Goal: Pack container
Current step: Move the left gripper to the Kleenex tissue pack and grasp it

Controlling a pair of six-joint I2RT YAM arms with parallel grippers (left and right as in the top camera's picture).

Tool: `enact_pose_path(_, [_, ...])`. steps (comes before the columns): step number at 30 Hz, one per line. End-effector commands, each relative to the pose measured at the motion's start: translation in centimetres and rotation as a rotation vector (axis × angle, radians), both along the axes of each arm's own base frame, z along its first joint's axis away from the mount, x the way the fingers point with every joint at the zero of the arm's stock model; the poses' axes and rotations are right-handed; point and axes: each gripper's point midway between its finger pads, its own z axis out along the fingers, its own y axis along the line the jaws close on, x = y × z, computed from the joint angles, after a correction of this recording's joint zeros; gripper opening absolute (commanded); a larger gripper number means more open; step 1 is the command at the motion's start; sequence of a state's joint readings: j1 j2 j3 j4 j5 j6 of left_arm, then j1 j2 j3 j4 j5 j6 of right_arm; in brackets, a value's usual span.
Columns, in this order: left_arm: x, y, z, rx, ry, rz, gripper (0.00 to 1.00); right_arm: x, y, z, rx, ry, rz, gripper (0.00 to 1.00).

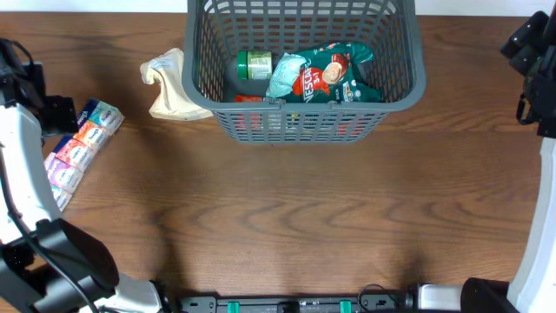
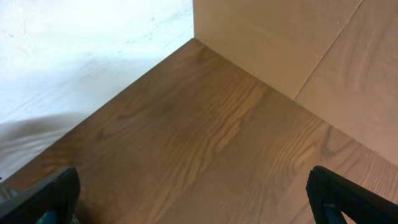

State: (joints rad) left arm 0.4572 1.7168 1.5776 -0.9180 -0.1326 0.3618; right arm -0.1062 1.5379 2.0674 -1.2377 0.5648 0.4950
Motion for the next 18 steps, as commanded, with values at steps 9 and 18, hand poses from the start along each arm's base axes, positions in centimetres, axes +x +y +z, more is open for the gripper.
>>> enact_pose_path(9, [0.9,-2.3,-8.3,-0.16,0.207,-0.32,0.87,0.0,-0.2,-0.1,0.006,-0.006,-0.018,0.99])
enact_pose_path(18, [1.6,-1.9,-14.0,-0.189,0.301,-0.41,0.87,0.0,-0.2,-0.1,0.006,-0.007,-0.018,0.99])
